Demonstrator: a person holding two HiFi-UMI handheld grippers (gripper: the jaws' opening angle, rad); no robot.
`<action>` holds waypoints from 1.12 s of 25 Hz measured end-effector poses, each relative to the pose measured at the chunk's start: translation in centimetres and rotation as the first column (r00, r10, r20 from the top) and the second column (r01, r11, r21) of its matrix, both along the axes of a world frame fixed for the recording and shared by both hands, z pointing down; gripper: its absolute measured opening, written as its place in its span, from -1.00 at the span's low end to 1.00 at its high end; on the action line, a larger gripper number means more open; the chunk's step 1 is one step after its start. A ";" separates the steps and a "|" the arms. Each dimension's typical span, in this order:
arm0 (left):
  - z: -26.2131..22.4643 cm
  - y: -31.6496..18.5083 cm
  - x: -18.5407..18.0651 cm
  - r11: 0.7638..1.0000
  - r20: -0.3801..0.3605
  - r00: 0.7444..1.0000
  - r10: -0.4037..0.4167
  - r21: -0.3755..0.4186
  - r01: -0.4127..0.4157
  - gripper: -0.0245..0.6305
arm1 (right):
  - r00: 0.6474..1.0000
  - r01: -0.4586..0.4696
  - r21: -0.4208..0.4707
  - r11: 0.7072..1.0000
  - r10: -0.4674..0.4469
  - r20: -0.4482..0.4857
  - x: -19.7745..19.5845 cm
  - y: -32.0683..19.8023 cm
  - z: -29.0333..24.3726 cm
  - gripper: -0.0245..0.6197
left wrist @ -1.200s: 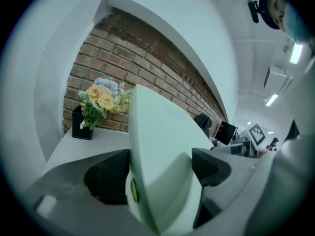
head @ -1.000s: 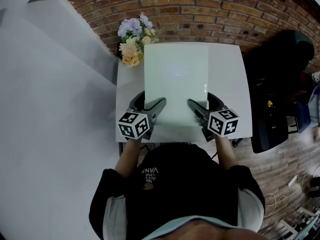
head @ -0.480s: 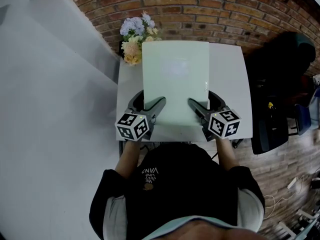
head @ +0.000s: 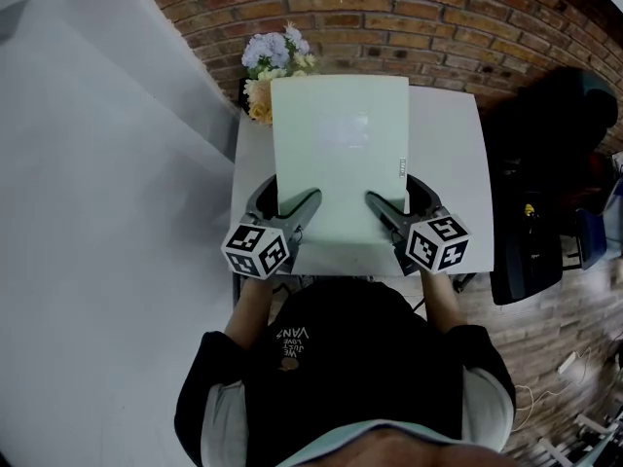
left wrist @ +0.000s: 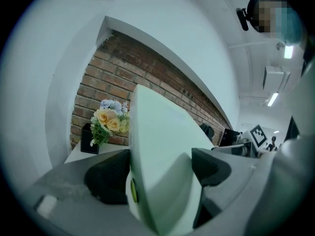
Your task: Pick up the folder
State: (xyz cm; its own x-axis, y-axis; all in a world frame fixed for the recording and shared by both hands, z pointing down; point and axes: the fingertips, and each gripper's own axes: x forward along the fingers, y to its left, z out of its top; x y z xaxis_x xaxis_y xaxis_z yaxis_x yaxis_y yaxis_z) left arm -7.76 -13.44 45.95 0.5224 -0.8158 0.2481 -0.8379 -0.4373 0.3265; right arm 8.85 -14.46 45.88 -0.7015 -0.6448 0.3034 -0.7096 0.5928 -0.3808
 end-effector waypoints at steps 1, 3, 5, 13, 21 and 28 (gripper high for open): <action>-0.1 0.1 -0.2 1.000 0.002 1.000 -0.005 0.006 0.005 0.31 | 1.000 0.003 0.004 1.000 -0.003 0.002 -0.2 0.0 -0.1 0.25; -0.4 0.2 -0.6 1.000 0.006 1.000 -0.014 0.016 0.014 0.31 | 1.000 0.009 0.011 1.000 -0.009 0.007 -0.6 0.0 -0.2 0.25; -0.6 0.3 -1.0 0.999 0.011 1.000 -0.022 0.024 0.022 0.31 | 1.000 0.016 0.017 1.000 -0.017 0.011 -1.0 0.0 -0.4 0.25; -1.6 1.0 -2.7 0.997 0.020 0.998 -0.052 0.058 0.051 0.30 | 0.999 0.043 0.042 0.998 -0.044 0.018 -2.8 0.3 -1.1 0.25; -2.5 1.4 -4.2 0.994 0.025 0.998 -0.061 0.089 0.059 0.29 | 0.998 0.053 0.075 0.996 -0.055 0.013 -4.2 0.5 -2.0 0.25; -3.1 1.6 -5.0 0.992 0.028 0.998 -0.063 0.113 0.059 0.29 | 0.998 0.053 0.092 0.994 -0.054 0.013 -5.0 0.7 -2.4 0.24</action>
